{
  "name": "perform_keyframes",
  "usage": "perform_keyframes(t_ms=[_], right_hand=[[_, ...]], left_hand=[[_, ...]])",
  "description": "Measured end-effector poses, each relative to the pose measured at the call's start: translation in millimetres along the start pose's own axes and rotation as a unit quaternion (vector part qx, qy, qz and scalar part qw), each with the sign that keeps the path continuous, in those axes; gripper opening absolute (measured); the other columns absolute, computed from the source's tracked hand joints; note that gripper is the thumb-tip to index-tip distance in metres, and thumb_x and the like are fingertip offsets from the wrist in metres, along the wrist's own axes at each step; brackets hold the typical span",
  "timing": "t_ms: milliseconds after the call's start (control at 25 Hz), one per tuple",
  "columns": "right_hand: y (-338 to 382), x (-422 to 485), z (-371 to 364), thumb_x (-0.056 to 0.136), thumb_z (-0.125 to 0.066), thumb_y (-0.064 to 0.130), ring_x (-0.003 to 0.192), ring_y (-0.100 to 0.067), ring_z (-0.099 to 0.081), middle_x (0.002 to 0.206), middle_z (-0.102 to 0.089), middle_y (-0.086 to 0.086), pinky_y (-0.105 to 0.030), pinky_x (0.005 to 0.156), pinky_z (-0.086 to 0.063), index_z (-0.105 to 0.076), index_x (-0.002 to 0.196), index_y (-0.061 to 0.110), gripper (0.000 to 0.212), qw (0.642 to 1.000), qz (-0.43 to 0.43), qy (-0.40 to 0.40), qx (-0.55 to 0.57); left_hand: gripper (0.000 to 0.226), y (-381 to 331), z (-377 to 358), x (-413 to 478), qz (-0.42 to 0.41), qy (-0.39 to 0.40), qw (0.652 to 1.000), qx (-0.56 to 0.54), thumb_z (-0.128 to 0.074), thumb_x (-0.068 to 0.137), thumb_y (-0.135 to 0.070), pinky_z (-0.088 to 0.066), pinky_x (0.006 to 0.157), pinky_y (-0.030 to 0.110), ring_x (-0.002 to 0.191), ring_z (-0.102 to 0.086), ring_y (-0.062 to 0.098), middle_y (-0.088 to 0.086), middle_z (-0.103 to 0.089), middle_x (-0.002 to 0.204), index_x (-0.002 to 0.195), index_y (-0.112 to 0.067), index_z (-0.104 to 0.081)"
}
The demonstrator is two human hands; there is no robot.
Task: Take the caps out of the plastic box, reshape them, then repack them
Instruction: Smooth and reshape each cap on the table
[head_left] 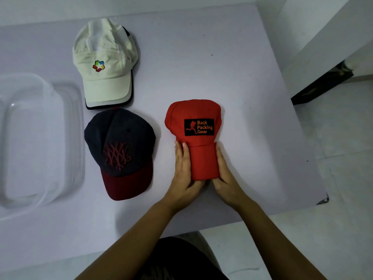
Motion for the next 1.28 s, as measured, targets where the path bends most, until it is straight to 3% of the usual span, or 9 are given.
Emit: perform_keyframes(t_ms=[240,400,480,560,680,800,880,1040,1280], right_hand=[[-4,1,13,0.087,-0.019,0.043,0.145,-0.01,0.011,0.154,0.016,0.006,-0.036,0.119,0.007,0.02,0.141,0.023,0.07,0.951,0.027,-0.022,-0.307],[-7,-5,16,0.08,-0.028,0.028,0.145,-0.016,0.012,0.154,0.018,0.002,-0.043,0.12,0.003,0.02,0.141,0.018,0.078,0.939,-0.001,-0.022,-0.344],[-1,-5,43,0.077,-0.041,0.011,0.145,-0.023,-0.015,0.159,-0.004,-0.005,-0.045,0.117,-0.017,0.005,0.148,0.015,0.084,0.949,-0.024,-0.124,-0.29],[17,-2,82,0.088,-0.046,0.002,0.119,-0.026,-0.053,0.146,-0.04,-0.008,-0.032,0.099,-0.046,-0.024,0.147,0.013,0.063,0.951,-0.023,-0.255,-0.175],[50,31,111,0.098,-0.041,0.018,0.069,-0.012,-0.064,0.119,-0.062,0.004,-0.004,0.062,-0.046,-0.054,0.127,0.018,0.032,0.958,-0.048,-0.264,-0.098],[72,75,108,0.098,-0.038,0.036,0.059,-0.01,-0.061,0.105,-0.06,0.008,-0.014,0.063,-0.044,-0.057,0.122,0.018,0.035,0.973,-0.085,-0.178,-0.117],[65,95,96,0.097,-0.037,0.043,0.059,-0.009,-0.055,0.089,-0.058,0.003,-0.023,0.062,-0.04,-0.06,0.113,0.016,0.039,0.98,-0.155,-0.099,-0.069],[54,107,86,0.094,-0.052,0.025,0.053,-0.004,-0.034,0.075,-0.049,0.009,-0.015,0.041,-0.028,-0.063,0.094,0.027,0.01,0.96,-0.202,-0.087,0.171],[84,97,109,0.09,-0.057,0.032,0.066,-0.002,-0.042,0.091,-0.055,0.012,-0.02,0.059,-0.035,-0.06,0.113,0.027,0.023,0.971,-0.146,-0.169,0.089]], left_hand=[[0.096,13,3,-5,0.004,0.001,0.996,0.094,-0.043,0.08,-0.041,0.009,0.115,0.032,0.143,0.026,0.015,0.001,0.032,0.152,0.144,-0.028,0.027],[0.094,4,20,-12,0.002,0.003,0.997,0.073,-0.044,0.073,-0.02,-0.017,0.119,0.033,0.146,0.011,0.009,-0.005,0.021,0.157,0.15,-0.027,0.009],[0.076,-22,55,-6,0.01,-0.083,0.995,0.06,-0.047,0.072,-0.006,-0.037,0.101,0.01,0.138,-0.031,0.009,0.001,-0.023,0.154,0.146,-0.012,-0.029],[0.044,-55,106,8,0.024,-0.21,0.976,0.053,-0.047,0.076,-0.004,-0.049,0.072,0.012,0.085,-0.067,0.006,-0.003,-0.065,0.109,0.115,-0.013,-0.065],[0.022,-55,156,56,0.161,-0.232,0.959,0.012,-0.05,0.088,-0.016,-0.047,0.058,0.016,0.049,-0.062,-0.002,-0.007,-0.068,0.08,0.101,-0.021,-0.067],[0.021,-26,146,100,0.299,-0.107,0.944,-0.088,-0.052,0.093,-0.029,-0.037,0.047,0.019,0.036,-0.057,0.001,0.002,-0.063,0.096,0.1,-0.01,-0.061],[0.023,-11,126,111,0.362,-0.028,0.916,-0.172,-0.054,0.094,-0.034,-0.031,0.038,0.015,0.032,-0.047,0.002,0.001,-0.057,0.08,0.087,-0.012,-0.056],[0.024,-8,106,111,0.351,0.025,0.902,-0.25,-0.048,0.098,-0.023,-0.019,0.032,0.011,0.032,-0.033,0.001,-0.006,-0.04,0.063,0.074,-0.023,-0.051],[0.033,-36,148,111,0.262,-0.031,0.962,-0.072,-0.049,0.095,-0.036,-0.032,0.042,0.018,0.046,-0.051,0.006,0.001,-0.059,0.1,0.12,-0.016,-0.057]])
Point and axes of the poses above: each hand's wrist, its own x-axis towards the middle knuckle, its own z-axis out of the back of the hand, y = z × x, the point moved 7 cm from there along x, towards the middle knuckle
